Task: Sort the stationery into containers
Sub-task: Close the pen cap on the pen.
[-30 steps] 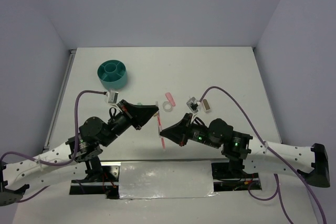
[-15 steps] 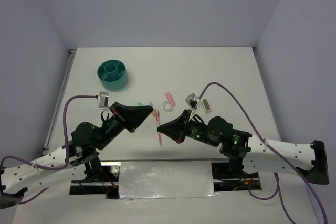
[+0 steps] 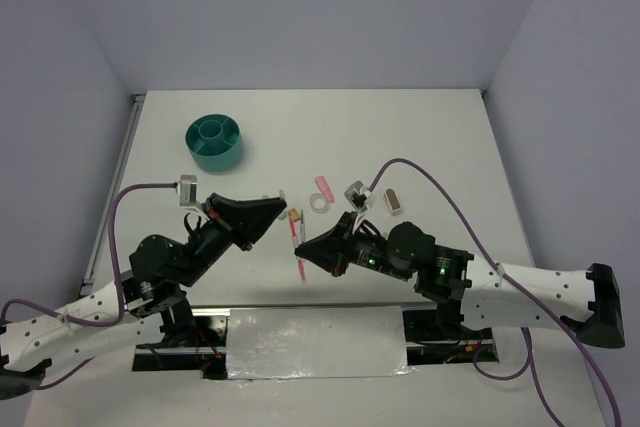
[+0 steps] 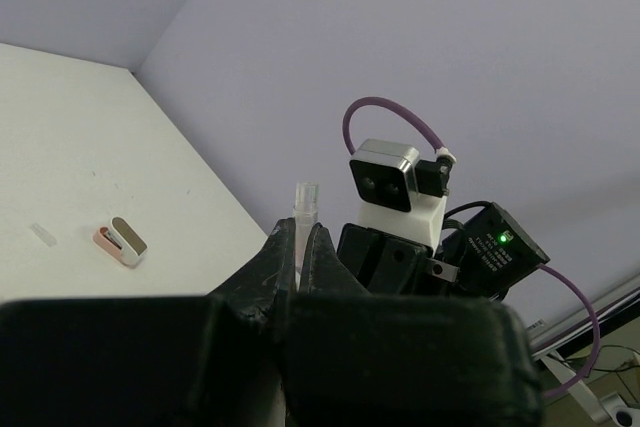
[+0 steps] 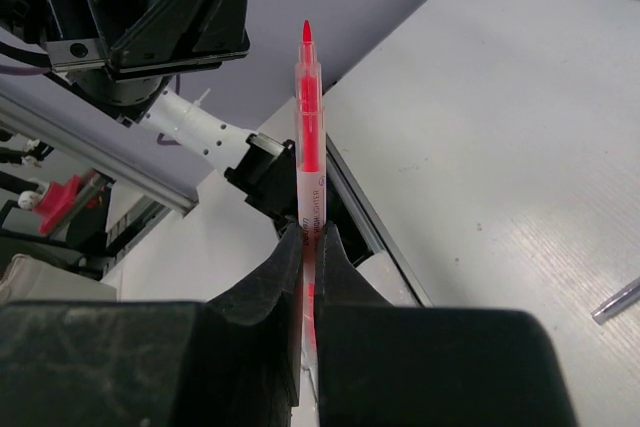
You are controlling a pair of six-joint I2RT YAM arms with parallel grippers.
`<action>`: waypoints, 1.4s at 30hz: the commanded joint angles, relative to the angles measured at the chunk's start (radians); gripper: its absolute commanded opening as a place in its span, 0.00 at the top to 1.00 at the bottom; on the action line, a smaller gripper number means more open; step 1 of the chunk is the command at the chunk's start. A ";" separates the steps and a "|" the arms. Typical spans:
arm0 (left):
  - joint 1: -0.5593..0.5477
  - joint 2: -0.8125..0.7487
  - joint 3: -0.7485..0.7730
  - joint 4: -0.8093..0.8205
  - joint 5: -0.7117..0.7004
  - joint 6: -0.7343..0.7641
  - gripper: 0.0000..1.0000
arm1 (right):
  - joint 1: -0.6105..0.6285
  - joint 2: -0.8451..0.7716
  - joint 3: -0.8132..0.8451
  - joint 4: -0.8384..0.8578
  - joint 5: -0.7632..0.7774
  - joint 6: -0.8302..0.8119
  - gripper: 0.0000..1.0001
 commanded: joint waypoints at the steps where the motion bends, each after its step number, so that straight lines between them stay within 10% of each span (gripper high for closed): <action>1: 0.004 -0.010 -0.009 0.057 -0.013 0.028 1.00 | 0.009 -0.002 0.053 0.031 -0.007 -0.014 1.00; 42: 0.003 0.033 -0.062 0.102 0.041 -0.017 1.00 | 0.013 0.005 0.132 -0.019 0.082 -0.096 1.00</action>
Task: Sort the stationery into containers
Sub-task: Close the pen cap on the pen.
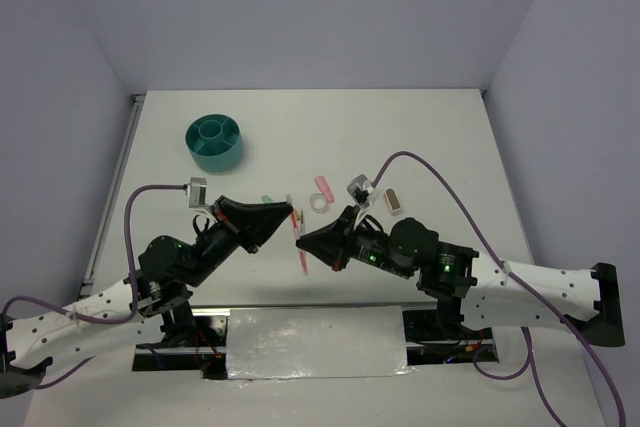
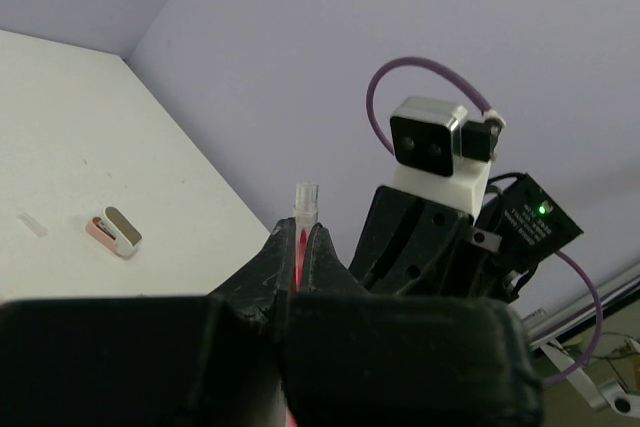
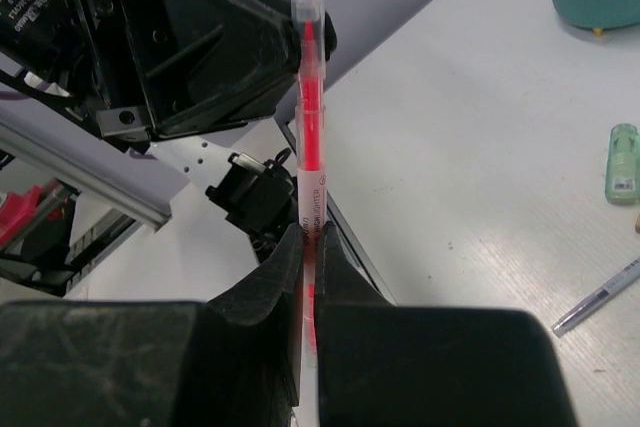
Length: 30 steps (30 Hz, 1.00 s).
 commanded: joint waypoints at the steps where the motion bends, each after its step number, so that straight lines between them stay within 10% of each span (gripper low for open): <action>1: -0.001 0.002 -0.019 0.040 0.025 -0.002 1.00 | 0.004 0.008 0.066 0.049 0.022 -0.025 1.00; 30: 0.001 0.036 -0.026 0.020 0.099 -0.018 1.00 | -0.011 0.037 0.192 0.025 0.108 -0.156 1.00</action>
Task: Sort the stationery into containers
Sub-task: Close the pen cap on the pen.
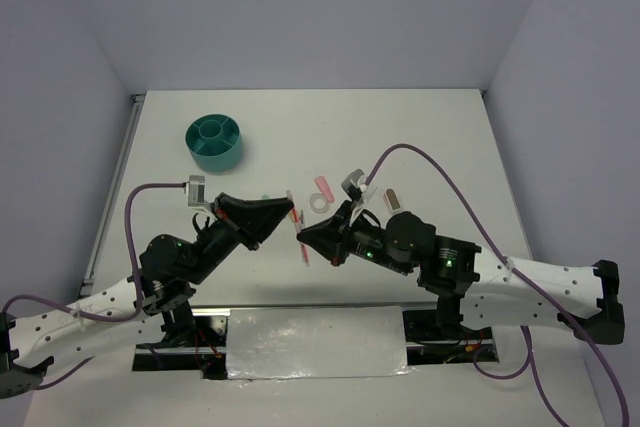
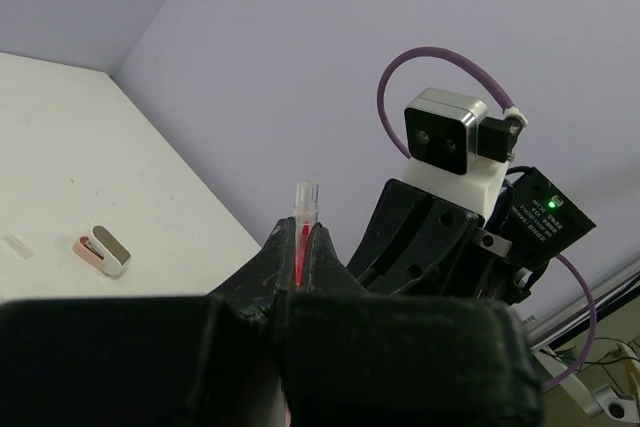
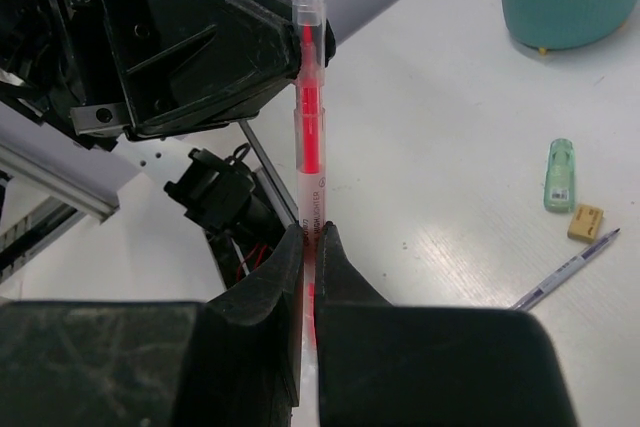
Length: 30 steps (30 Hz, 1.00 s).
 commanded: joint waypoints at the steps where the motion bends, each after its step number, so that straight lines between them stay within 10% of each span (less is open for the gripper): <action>1: -0.008 0.008 -0.016 -0.055 0.069 -0.024 1.00 | -0.013 0.024 0.093 0.153 0.042 -0.045 1.00; 30: -0.008 0.052 0.014 -0.091 0.167 0.101 0.97 | -0.013 -0.047 0.147 0.192 0.004 -0.062 1.00</action>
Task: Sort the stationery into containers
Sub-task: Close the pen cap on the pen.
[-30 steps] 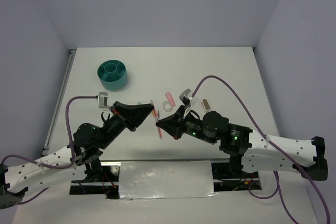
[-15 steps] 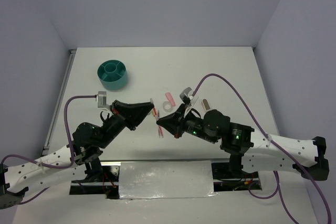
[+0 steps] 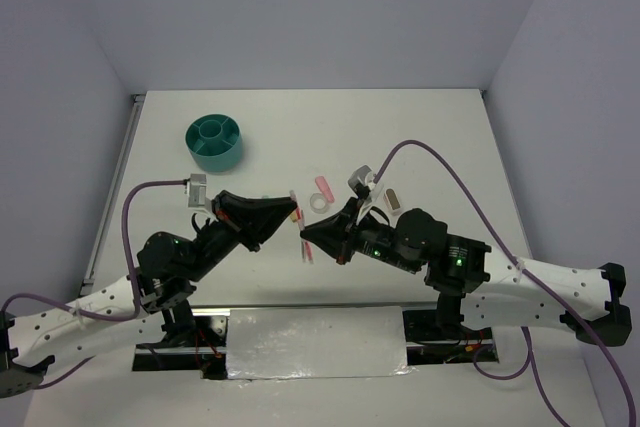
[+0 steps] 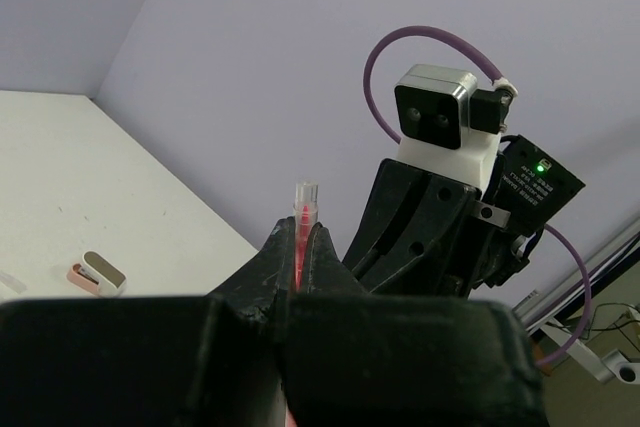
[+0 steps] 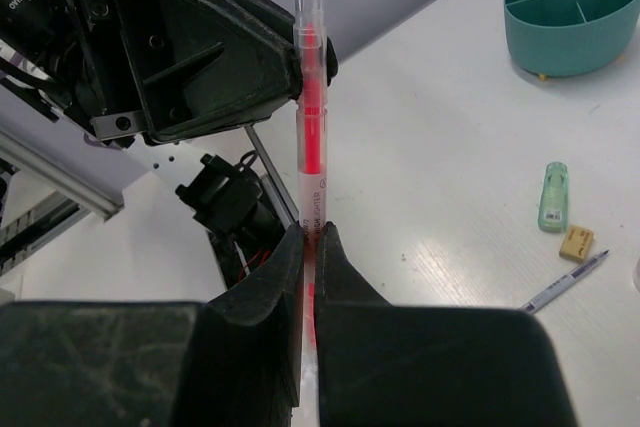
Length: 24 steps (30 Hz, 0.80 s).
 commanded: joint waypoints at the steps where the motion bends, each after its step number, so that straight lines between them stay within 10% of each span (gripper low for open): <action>1: -0.013 0.037 -0.020 -0.109 0.104 0.021 0.97 | -0.012 -0.026 0.104 0.223 0.031 -0.024 1.00; 13: -0.014 0.058 0.003 -0.152 0.135 0.063 0.96 | -0.010 -0.042 0.102 0.261 0.027 -0.064 1.00; 24: -0.013 0.046 0.081 -0.200 0.103 0.098 0.61 | -0.009 0.025 0.107 0.224 -0.059 -0.050 1.00</action>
